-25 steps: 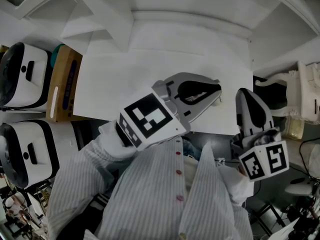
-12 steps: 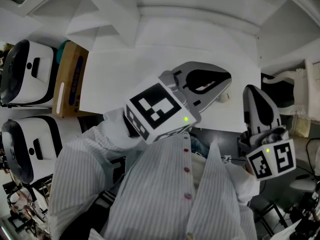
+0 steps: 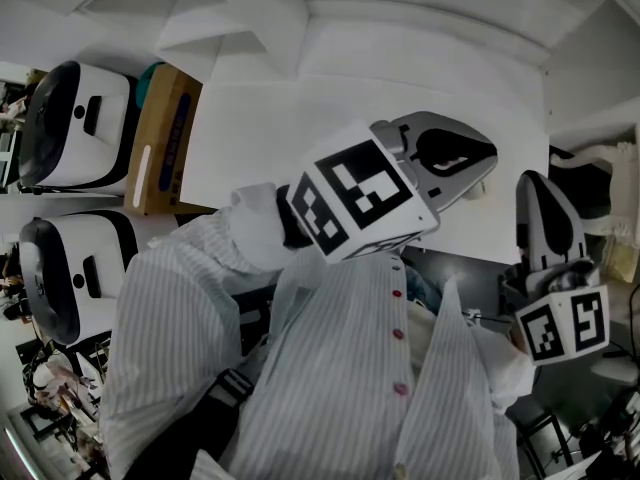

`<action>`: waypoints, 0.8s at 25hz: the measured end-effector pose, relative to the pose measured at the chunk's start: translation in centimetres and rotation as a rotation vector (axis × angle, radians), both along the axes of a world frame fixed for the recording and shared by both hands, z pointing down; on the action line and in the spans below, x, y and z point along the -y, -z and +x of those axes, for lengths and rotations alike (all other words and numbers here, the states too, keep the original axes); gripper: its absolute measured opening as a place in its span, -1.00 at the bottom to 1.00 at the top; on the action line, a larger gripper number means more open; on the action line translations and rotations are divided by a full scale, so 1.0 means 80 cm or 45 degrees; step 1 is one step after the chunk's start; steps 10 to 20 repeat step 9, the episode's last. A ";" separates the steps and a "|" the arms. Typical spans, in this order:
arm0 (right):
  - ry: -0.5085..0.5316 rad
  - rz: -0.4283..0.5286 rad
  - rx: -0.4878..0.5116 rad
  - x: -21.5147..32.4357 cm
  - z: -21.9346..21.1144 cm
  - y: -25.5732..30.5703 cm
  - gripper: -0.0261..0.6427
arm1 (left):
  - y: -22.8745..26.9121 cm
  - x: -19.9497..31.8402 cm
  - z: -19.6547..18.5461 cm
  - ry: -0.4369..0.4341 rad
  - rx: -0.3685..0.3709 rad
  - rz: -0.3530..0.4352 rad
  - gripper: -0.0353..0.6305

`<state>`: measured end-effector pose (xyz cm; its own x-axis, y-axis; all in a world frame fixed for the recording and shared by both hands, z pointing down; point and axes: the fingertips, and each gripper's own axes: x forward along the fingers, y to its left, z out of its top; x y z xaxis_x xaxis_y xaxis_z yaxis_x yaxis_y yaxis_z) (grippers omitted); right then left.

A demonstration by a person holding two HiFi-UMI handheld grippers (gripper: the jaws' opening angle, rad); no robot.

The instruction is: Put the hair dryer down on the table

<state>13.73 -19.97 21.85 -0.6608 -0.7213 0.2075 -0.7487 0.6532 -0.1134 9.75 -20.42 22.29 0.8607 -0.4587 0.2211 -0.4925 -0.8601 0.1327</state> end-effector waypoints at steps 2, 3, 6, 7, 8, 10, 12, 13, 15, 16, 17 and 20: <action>0.002 -0.002 0.003 0.000 -0.001 -0.002 -0.89 | -0.003 -0.002 0.001 -0.011 0.023 0.008 -0.87; 0.003 -0.003 0.003 0.000 -0.001 -0.002 -0.89 | -0.003 -0.003 0.002 -0.016 0.030 0.013 -0.87; 0.004 -0.005 0.004 0.000 0.000 -0.003 -0.89 | -0.004 -0.004 0.003 -0.018 0.036 0.009 -0.87; 0.007 -0.006 0.006 0.000 -0.001 -0.003 -0.89 | -0.005 -0.005 0.003 -0.015 0.037 0.005 -0.87; 0.010 -0.007 0.008 0.000 -0.002 -0.004 -0.89 | -0.006 -0.005 0.001 -0.010 0.039 0.001 -0.87; 0.014 -0.008 0.011 0.000 -0.003 -0.005 -0.89 | -0.007 -0.005 0.000 -0.004 0.041 -0.003 -0.87; 0.014 -0.008 0.011 0.000 -0.003 -0.005 -0.89 | -0.007 -0.005 0.000 -0.004 0.041 -0.003 -0.87; 0.014 -0.008 0.011 0.000 -0.003 -0.005 -0.89 | -0.007 -0.005 0.000 -0.004 0.041 -0.003 -0.87; 0.014 -0.008 0.011 0.000 -0.003 -0.005 -0.89 | -0.007 -0.005 0.000 -0.004 0.041 -0.003 -0.87; 0.014 -0.008 0.011 0.000 -0.003 -0.005 -0.89 | -0.007 -0.005 0.000 -0.004 0.041 -0.003 -0.87; 0.014 -0.008 0.011 0.000 -0.003 -0.005 -0.89 | -0.007 -0.005 0.000 -0.004 0.041 -0.003 -0.87; 0.014 -0.008 0.011 0.000 -0.003 -0.005 -0.89 | -0.007 -0.005 0.000 -0.004 0.041 -0.003 -0.87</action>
